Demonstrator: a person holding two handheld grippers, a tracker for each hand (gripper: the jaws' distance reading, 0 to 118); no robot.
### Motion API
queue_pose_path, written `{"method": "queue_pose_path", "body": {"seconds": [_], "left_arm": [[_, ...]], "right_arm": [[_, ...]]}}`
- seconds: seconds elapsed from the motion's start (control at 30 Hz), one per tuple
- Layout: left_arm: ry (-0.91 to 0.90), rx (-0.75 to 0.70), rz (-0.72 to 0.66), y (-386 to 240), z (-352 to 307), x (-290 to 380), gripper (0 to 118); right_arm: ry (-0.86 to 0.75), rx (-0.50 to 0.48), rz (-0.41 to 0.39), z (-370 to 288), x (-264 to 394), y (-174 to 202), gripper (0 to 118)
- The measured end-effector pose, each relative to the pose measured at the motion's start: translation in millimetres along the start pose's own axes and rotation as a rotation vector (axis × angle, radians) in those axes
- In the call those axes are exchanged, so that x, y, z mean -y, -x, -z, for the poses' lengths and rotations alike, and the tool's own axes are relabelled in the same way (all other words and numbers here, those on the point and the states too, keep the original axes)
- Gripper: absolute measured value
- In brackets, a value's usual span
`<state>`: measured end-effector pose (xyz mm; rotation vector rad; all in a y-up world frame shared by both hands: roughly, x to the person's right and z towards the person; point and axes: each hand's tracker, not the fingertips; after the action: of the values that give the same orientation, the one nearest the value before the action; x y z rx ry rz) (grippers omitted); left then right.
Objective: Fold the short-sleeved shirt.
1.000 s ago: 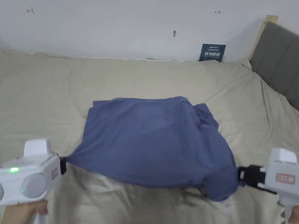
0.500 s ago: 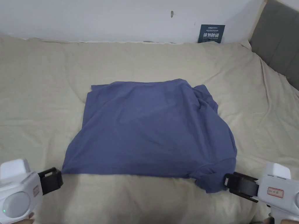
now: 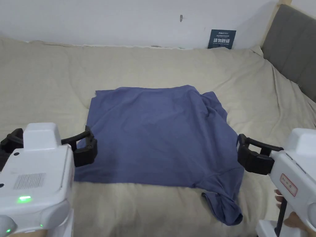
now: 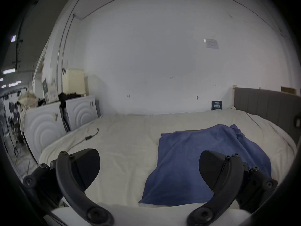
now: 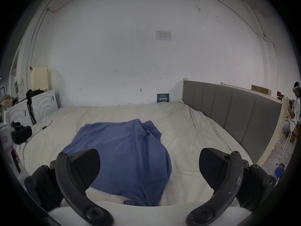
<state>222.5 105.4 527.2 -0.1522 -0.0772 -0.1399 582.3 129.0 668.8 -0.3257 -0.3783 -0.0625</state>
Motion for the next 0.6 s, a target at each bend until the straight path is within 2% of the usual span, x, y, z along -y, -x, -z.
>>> {"method": "queue_pose_path", "body": {"seconds": [0.07, 0.1, 0.13, 0.2, 0.23, 0.27, 0.3, 0.37, 0.4, 0.43, 0.6], "left_arm": [[0.003, 0.016, 0.016, -7.7, -3.8, -1.7, 116], [0.004, 0.032, 0.03, -10.4, -4.3, 1.1, 110], [0.001, 0.042, 0.04, -13.2, -5.6, 1.3, 106], [-0.008, 0.05, 0.079, -19.6, -9.3, 1.0, 98], [-0.009, 0.051, 0.092, -22.4, -9.8, 2.0, 80], [-0.006, 0.056, 0.094, -23.9, -10.1, 0.9, 50], [0.003, 0.072, 0.087, -24.4, -9.6, -0.5, 32], [0.047, 0.081, 0.073, -26.8, -7.3, -2.7, 14], [0.064, 0.089, 0.07, -26.7, -6.0, -3.2, 4], [0.069, 0.093, 0.066, -26.2, -4.9, -3.2, 0], [0.123, 0.118, 0.028, -20.4, -2.3, -8.6, 0]], "right_arm": [[-0.011, -0.003, 0.01, -1.1, -4.0, 4.5, 114], [-0.015, -0.005, 0.008, -2.3, -5.6, 6.6, 103], [-0.021, -0.006, 0.004, -4.2, -6.7, 8.9, 103], [-0.037, -0.021, 0.003, -6.7, -7.8, 10.8, 93], [-0.039, -0.027, 0.011, -7.8, -8.3, 11.5, 76], [-0.036, -0.035, 0.021, -8.5, -9.0, 12.2, 49], [-0.034, -0.042, 0.034, -8.0, -8.6, 11.9, 31], [-0.034, -0.051, 0.056, -7.8, -8.5, 11.6, 8], [-0.027, -0.059, 0.057, -7.2, -9.1, 11.3, 3], [-0.025, -0.06, 0.053, -7.2, -9.1, 11.6, 2], [-0.018, -0.067, 0.034, -7.3, -9.1, 13.6, 1]]}}
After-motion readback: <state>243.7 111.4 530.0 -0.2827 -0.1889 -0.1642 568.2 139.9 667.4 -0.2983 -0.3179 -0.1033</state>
